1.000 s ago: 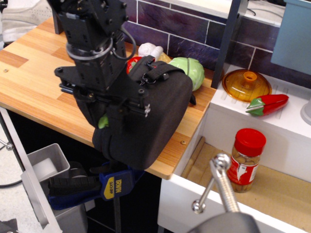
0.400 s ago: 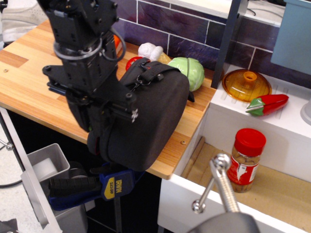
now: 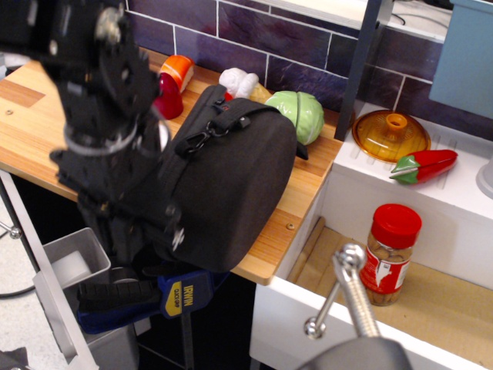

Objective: Zip zipper bag

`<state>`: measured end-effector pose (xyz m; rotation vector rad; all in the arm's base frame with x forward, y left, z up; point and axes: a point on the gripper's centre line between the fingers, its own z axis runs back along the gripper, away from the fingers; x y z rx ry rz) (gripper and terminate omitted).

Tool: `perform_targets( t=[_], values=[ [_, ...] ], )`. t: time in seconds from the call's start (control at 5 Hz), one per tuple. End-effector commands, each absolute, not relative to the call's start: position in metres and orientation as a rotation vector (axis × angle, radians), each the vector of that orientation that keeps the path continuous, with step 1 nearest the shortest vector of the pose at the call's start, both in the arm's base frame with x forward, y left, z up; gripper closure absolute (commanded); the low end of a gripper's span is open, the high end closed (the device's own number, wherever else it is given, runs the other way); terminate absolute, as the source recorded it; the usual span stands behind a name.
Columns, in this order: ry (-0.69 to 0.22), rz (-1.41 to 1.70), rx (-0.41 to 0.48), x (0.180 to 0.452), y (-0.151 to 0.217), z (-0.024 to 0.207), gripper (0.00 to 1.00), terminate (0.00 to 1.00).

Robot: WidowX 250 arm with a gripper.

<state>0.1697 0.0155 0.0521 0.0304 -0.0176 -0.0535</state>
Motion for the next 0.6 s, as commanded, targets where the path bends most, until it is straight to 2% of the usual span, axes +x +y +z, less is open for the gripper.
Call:
perform_targets(
  t=[0.0, 0.2, 0.4],
  values=[
    [-0.003, -0.064, 0.096, 0.159, 0.032, 0.01, 1.0, 0.0],
    [-0.033, -0.056, 0.162, 0.166, 0.041, -0.018, 1.0, 0.0],
    [-0.11, -0.084, 0.187, 0.168, 0.047, -0.04, 1.0, 1.0]
  ],
)
